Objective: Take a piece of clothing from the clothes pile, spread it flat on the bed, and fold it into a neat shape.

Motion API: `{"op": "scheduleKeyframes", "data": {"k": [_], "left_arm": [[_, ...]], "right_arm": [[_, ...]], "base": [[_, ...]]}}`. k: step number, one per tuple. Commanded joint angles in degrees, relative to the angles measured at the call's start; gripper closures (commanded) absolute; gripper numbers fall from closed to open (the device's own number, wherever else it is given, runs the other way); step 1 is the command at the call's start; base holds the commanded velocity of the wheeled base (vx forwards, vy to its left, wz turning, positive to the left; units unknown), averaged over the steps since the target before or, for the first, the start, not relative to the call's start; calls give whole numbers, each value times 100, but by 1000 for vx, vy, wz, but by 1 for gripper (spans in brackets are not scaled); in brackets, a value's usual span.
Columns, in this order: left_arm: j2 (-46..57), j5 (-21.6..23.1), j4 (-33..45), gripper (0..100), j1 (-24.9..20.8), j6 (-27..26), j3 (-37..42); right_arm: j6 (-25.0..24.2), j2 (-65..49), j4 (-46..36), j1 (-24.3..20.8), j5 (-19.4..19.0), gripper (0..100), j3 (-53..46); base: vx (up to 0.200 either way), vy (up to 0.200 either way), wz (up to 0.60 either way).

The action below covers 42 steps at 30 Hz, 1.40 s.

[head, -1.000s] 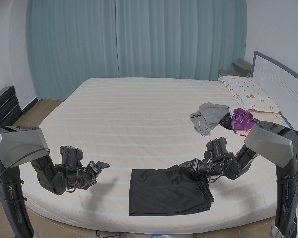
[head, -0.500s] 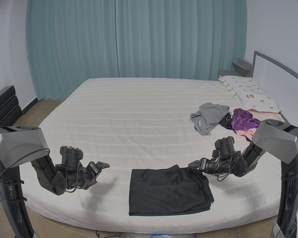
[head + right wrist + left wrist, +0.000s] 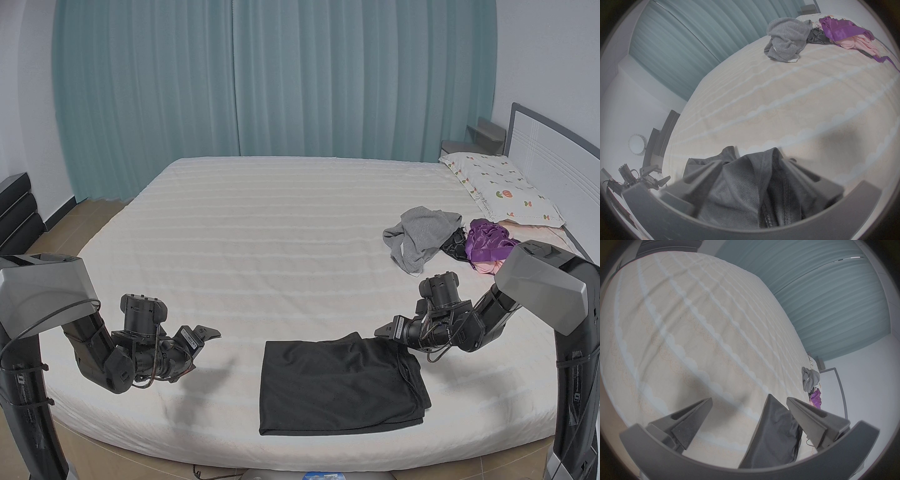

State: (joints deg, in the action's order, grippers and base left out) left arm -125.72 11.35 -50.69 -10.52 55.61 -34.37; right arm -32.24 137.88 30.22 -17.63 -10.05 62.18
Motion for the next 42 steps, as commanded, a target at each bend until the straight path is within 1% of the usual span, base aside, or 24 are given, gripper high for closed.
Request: {"op": "scheduleKeyframes", "data": {"k": [1,6,15,24,28,31,34,35,37,40,42], "left_arm": [[-14,-1,-2,0,-3,2,0],[-5,-1,-2,0,-3,2,0],[-5,-19,-2,0,-3,2,9],[-5,-19,-2,0,-3,2,9],[-5,-19,-2,0,-3,2,9],[-5,-19,-11,0,-3,2,9],[-5,-19,-2,0,-3,2,9],[-5,-19,-2,0,-3,2,9],[-5,-10,-2,0,-3,2,9],[-5,-10,-2,0,-3,2,9],[-5,-10,-2,0,-3,2,0]], "right_arm": [[-1,29,-60,-13,11,100,-5],[8,-147,-60,84,231,100,-198],[-1,-437,-25,365,222,100,-506],[69,-446,-60,594,196,100,-541],[96,-472,-51,611,187,100,-620],[139,-481,-25,638,73,100,-681],[183,-481,-34,647,46,100,-673],[201,-481,-34,647,46,0,-673],[254,-490,-34,664,46,0,-690],[491,-709,10,638,-50,0,-1042],[640,-1008,195,585,-472,0,-1507]], "base": [[0,0,0],[0,0,0],[0,0,0],[0,0,0],[0,0,0],[0,0,0],[0,0,0],[0,0,0],[0,0,0],[0,0,0],[0,0,0]]}}
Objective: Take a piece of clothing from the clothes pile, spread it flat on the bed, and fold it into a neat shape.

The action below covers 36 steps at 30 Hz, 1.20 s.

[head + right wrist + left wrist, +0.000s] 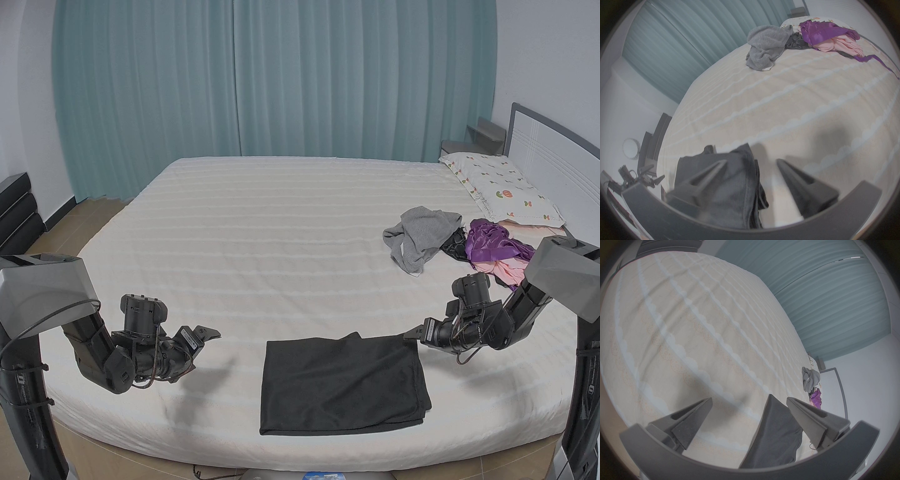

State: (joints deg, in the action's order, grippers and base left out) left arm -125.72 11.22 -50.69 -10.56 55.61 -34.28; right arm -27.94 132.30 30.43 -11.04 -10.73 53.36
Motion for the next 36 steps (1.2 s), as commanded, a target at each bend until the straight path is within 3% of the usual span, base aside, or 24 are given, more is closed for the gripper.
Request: {"op": "scheduleKeyframes", "data": {"k": [1,6,13,21,28,29,36], "left_arm": [[-5,3,-2,0,1,2,-9],[-5,-5,-2,0,1,2,-9],[-5,-5,-2,0,1,2,-9],[-14,-14,-2,0,1,2,-9],[-14,-14,-2,0,1,2,-9],[-14,-14,-2,0,1,2,-9],[-14,-14,-2,0,1,11,-9]], "right_arm": [[201,-592,306,-91,-536,0,-827],[157,-873,842,-91,-685,0,-1653],[122,-847,2450,-249,-1054,0,-3358],[113,-144,3778,-425,-1019,0,-3956],[96,-29,3909,-398,-1028,0,-4017],[96,-29,3909,-398,-1028,100,-4017],[131,-56,3909,-407,-993,100,-4158]], "base": [[0,0,0],[0,0,0],[0,0,0],[0,0,0],[0,0,0],[0,0,0],[0,0,0]]}}
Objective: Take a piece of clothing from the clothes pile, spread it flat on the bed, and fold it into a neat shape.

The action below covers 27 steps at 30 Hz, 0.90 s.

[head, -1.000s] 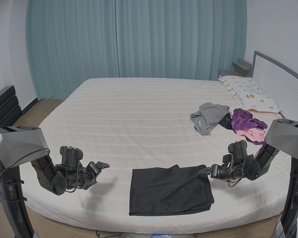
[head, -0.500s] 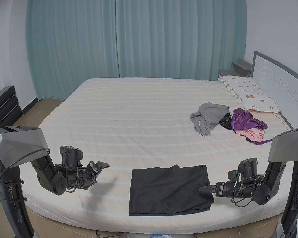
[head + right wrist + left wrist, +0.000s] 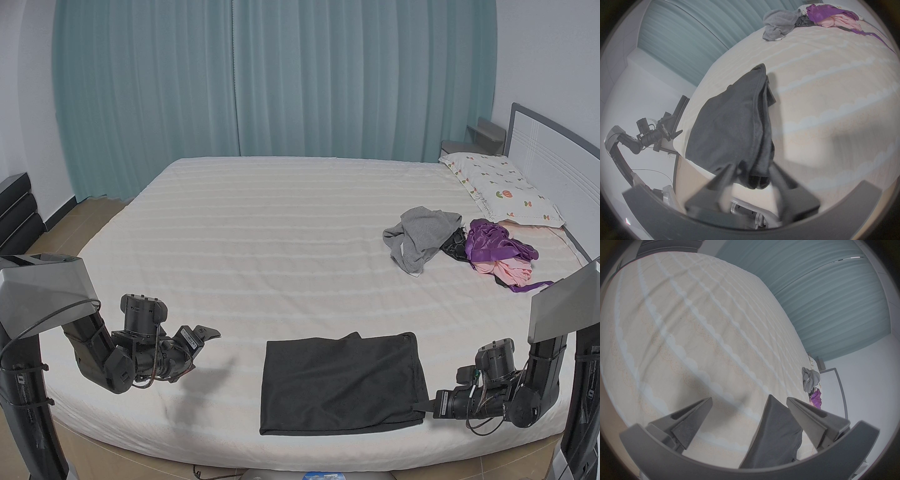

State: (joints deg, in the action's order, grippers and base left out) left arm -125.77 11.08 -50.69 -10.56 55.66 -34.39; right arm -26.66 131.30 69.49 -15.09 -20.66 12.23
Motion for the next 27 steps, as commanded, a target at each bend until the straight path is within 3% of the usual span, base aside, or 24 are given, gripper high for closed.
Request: {"op": "scheduleKeyframes", "data": {"k": [1,22,23,27], "left_arm": [[-9,-1,-2,0,1,6,-6],[-9,-1,-2,0,10,15,-6],[-9,-1,-2,0,10,6,-6],[-9,-1,-2,0,1,15,-6]], "right_arm": [[3,-8,12,41,-43,100,-89],[188,-26,311,164,-34,100,-581],[232,-17,311,164,-34,0,-581],[223,-26,320,217,-52,0,-449]], "base": [[0,0,0],[0,0,0],[0,0,0],[0,0,0]]}}
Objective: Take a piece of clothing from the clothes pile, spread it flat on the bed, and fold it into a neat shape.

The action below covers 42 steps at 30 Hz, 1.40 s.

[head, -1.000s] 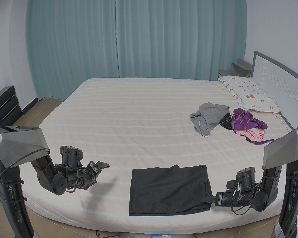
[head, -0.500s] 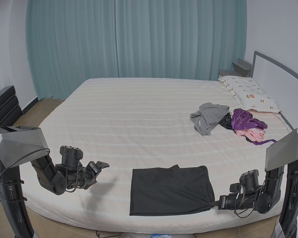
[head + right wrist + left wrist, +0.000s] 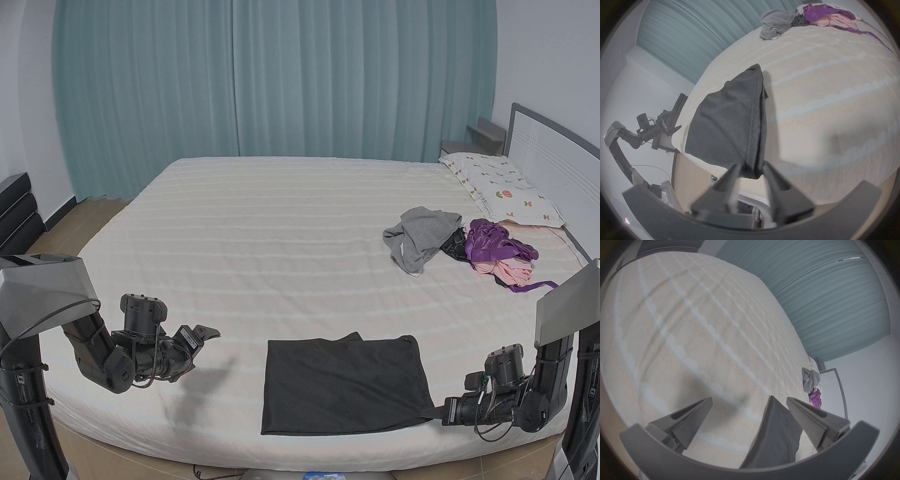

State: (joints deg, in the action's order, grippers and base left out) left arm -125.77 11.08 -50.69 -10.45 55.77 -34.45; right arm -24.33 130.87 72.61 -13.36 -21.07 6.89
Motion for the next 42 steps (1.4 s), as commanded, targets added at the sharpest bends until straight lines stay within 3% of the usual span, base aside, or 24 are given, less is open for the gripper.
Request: {"op": "scheduleKeyframes", "data": {"k": [1,5,6,9,18,25,26,38,42], "left_arm": [[-9,-1,-2,0,-1,-5,0],[-9,-1,-2,0,-10,-5,0],[9,17,-2,0,-1,21,0],[0,8,-2,0,-10,21,-9],[0,-1,-2,0,-19,13,-9],[-26,-18,-2,0,-89,4,-44],[-44,-18,-11,0,-89,-5,-44],[-106,-45,-11,0,-159,-14,-150],[-396,-475,6,0,-423,-14,-545]], "right_arm": [[-10,18,8,79,-20,0,155],[-98,18,25,167,-29,0,471],[-485,97,-36,334,-56,0,1166],[-968,405,-177,396,-126,0,1974],[-1100,1046,-915,633,-108,0,3723],[-1109,1152,-1275,633,-126,0,4049],[-1109,1160,-1267,633,-135,100,4040],[-1144,1099,-1214,633,-143,100,3996],[-1513,1020,-1170,686,-82,100,3987]], "base": [[0,0,0],[0,0,0],[0,0,0],[0,0,0],[0,0,0],[0,0,0],[0,0,0],[0,0,0],[0,0,0]]}}
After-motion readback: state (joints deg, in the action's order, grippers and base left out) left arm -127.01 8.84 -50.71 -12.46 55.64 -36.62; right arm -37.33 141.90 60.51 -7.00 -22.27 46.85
